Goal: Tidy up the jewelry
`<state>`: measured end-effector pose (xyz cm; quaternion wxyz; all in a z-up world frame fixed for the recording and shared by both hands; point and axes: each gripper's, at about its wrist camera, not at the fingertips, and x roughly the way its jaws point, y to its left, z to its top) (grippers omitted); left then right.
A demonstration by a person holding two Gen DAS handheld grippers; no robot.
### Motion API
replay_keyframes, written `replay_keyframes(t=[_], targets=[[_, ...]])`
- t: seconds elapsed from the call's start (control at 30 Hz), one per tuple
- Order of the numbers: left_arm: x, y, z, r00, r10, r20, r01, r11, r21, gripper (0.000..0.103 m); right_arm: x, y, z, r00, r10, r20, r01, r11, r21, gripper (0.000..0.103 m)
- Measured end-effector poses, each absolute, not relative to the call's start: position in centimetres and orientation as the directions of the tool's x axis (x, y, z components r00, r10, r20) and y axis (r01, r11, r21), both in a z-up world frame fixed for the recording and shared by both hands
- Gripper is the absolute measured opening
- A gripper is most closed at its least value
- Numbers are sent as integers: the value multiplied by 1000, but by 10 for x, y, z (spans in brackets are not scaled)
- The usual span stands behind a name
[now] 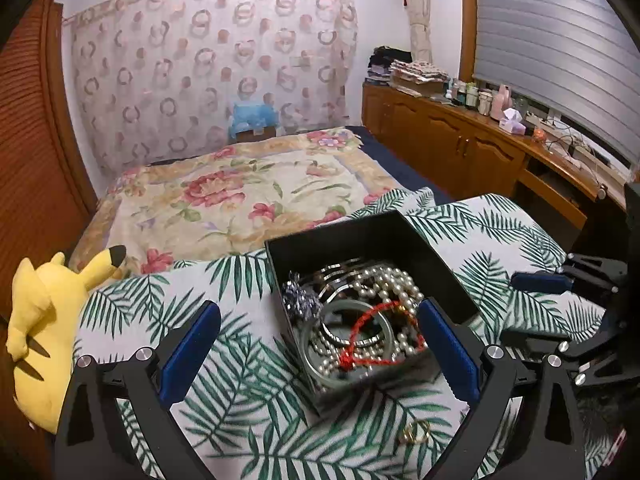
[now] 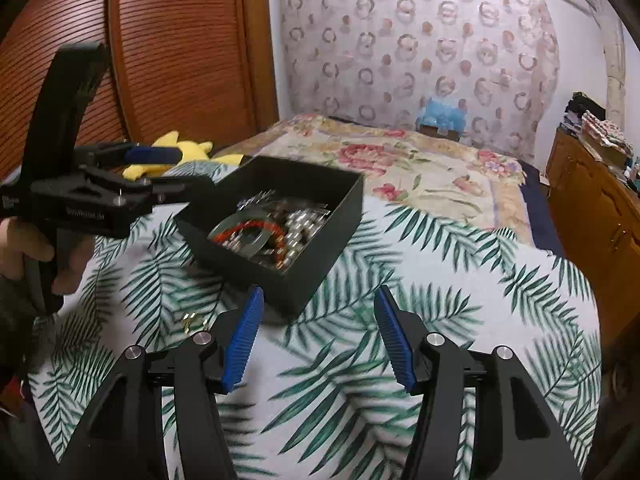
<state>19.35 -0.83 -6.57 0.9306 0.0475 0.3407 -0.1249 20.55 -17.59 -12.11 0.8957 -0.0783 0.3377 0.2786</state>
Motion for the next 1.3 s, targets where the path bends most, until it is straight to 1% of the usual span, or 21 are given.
replay_keyframes(t=[0.27, 0.5, 0.57, 0.6, 0.73, 0.8, 0.83, 1.0, 1.03, 1.07, 1.1, 1.3], targets=[[161, -2, -72, 731, -212, -649, 262, 965, -21, 95, 179, -159, -141, 554, 451, -700, -601, 799, 38, 60], [136, 4, -93, 700, -204, -684, 257, 966, -25, 95, 163, -141, -157, 485, 474, -735, -652, 756, 58, 59], [132, 9, -100, 688, -209, -695, 253, 967, -40, 95, 159, -135, -159, 468, 479, -742, -667, 743, 59, 48], [130, 9, -104, 681, -208, -702, 250, 967, -44, 95, 158, -131, -161, 459, 478, -749, -673, 737, 57, 45], [124, 11, -114, 666, -205, -718, 247, 968, -47, 95, 155, -122, -161, 468, 448, -762, -668, 744, 27, 42], [123, 9, -116, 660, -205, -722, 249, 967, -47, 95, 157, -120, -160, 474, 432, -767, -657, 754, 19, 36], [123, 8, -116, 659, -205, -723, 251, 967, -46, 95, 156, -118, -160, 483, 418, -769, -656, 755, -1, 35], [122, 1, -120, 648, -210, -732, 269, 962, -39, 95, 153, -121, -160, 504, 373, -779, -643, 764, -50, 35], [122, -1, -121, 645, -213, -734, 273, 961, -39, 95, 154, -122, -160, 503, 370, -781, -640, 767, -49, 30], [123, -2, -121, 642, -216, -735, 277, 960, -41, 95, 154, -124, -160, 496, 375, -783, -640, 767, -39, 20], [124, -4, -123, 639, -220, -737, 281, 959, -43, 95, 155, -128, -159, 489, 384, -783, -644, 764, -27, 13], [129, -12, -128, 620, -230, -750, 301, 953, -44, 95, 158, -141, -156, 510, 391, -766, -630, 776, -23, 12]])
